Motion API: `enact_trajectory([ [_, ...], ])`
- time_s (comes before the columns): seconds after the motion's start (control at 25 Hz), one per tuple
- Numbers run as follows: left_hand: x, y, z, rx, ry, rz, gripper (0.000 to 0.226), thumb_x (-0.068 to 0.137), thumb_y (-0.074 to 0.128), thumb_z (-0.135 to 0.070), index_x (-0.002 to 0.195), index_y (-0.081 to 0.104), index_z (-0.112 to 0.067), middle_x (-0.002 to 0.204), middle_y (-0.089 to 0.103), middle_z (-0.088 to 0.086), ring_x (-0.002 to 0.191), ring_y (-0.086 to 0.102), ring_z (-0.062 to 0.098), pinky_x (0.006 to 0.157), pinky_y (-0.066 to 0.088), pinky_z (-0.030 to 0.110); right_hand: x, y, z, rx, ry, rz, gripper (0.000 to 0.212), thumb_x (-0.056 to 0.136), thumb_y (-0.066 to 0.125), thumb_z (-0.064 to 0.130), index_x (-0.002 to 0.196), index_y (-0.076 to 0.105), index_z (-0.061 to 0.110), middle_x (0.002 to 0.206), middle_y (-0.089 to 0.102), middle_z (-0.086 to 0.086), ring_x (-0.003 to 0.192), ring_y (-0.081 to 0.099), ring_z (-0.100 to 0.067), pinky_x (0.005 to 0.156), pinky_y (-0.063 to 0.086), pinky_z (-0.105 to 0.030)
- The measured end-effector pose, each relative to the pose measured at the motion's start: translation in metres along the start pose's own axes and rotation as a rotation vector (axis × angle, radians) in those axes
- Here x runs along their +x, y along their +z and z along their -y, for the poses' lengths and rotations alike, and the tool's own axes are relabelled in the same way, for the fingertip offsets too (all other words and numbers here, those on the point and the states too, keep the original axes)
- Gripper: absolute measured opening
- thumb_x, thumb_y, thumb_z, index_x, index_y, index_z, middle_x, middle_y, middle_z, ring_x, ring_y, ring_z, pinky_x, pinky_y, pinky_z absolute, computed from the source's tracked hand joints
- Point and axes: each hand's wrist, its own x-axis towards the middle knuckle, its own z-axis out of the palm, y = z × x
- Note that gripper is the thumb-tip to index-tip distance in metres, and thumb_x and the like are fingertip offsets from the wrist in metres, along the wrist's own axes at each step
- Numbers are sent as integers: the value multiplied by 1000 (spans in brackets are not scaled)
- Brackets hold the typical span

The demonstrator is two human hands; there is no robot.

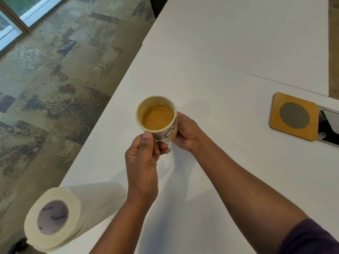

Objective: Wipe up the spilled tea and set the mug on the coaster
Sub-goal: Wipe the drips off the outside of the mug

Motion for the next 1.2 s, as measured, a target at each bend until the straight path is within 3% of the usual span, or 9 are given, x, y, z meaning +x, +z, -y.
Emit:
enact_trajectory([
  [0.08, 2, -3, -2, -5, 11, -13, 36, 99, 48, -39, 68, 63, -30, 64, 57, -7, 75, 64, 17, 81, 56, 35, -4, -10, 6, 45, -62, -22, 28, 94, 53, -6, 96, 78, 7, 95, 75, -10, 87, 70, -21, 79, 59, -32],
  [0.2, 8, -5, -6, -12, 31, -50, 35, 100, 49, -39, 69, 62, -27, 66, 56, -5, 76, 63, 17, 80, 56, 32, -20, -24, 2, 99, -33, -10, 24, 92, 59, -6, 100, 78, 6, 97, 76, -10, 83, 71, -15, 76, 60, -23],
  [0.44, 13, 0, -8, -39, 52, -50, 33, 101, 48, -34, 72, 57, -20, 63, 52, -4, 73, 57, 19, 80, 55, 35, -42, -12, -37, 102, 64, 22, 23, 91, 61, -8, 106, 75, 1, 102, 74, -15, 88, 71, -19, 78, 61, -27],
  [0.56, 11, 3, -8, -27, 54, -37, 35, 101, 49, -35, 68, 57, -25, 64, 51, -4, 77, 55, 23, 84, 52, 36, -41, 2, -45, 57, 71, 47, 21, 92, 60, -6, 95, 77, 6, 93, 75, -10, 89, 72, -19, 85, 60, -31],
  [0.68, 8, 6, -7, 2, 56, -28, 37, 100, 48, -37, 65, 61, -35, 65, 56, -12, 80, 61, 12, 86, 55, 30, -37, 11, -47, -77, 73, -51, 18, 92, 61, -5, 97, 74, 6, 92, 76, -9, 92, 74, -22, 88, 60, -36],
  [0.84, 15, 6, -1, 1, 26, -52, 33, 102, 48, -37, 73, 61, -27, 65, 56, -8, 79, 62, 18, 86, 56, 36, -50, -13, -44, -252, 20, -263, 20, 88, 68, -3, 106, 75, 4, 103, 78, -11, 92, 74, -21, 80, 61, -29],
  [1.2, 46, 14, 48, -79, -51, -104, 47, 108, 46, -26, 64, 63, -30, 63, 51, -4, 74, 57, 17, 77, 53, 29, -102, -90, -22, -193, -127, -352, 26, 87, 67, -8, 81, 81, 13, 92, 79, -5, 81, 74, -12, 70, 57, -21],
])
